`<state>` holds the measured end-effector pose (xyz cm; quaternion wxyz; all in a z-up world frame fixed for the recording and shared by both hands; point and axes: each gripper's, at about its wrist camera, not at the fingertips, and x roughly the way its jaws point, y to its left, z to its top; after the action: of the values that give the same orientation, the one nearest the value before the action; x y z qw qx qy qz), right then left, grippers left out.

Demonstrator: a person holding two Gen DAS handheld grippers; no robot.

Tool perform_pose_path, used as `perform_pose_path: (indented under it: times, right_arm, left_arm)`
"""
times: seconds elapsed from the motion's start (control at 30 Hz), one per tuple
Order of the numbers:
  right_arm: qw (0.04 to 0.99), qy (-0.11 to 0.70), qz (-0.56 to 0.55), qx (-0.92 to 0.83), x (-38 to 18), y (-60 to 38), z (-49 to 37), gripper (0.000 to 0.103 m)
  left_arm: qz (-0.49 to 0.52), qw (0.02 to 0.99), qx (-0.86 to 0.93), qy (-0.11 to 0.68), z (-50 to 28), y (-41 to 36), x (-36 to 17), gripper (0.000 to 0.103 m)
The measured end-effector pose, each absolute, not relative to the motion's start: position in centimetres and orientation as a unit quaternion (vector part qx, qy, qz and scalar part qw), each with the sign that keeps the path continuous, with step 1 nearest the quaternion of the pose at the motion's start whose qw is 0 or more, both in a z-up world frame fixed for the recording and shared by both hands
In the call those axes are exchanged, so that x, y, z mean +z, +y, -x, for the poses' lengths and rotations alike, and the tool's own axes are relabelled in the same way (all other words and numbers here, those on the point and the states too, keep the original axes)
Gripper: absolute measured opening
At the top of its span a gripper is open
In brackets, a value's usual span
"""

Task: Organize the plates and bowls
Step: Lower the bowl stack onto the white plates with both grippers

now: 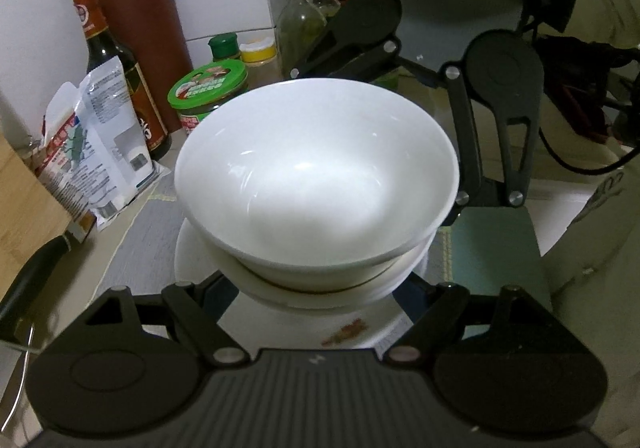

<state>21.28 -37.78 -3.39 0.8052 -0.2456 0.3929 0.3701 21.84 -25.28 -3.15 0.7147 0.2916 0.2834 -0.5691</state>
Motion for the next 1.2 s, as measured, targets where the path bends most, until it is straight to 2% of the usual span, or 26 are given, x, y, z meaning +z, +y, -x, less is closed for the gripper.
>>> perform_pose_path:
  times: [1.2]
  right_arm:
    - [0.8,0.416,0.237,0.362,-5.8,-39.1,-24.2,0.085]
  left_arm:
    - [-0.295,0.697,-0.574,0.314,-24.9,-27.4,-5.1,0.083]
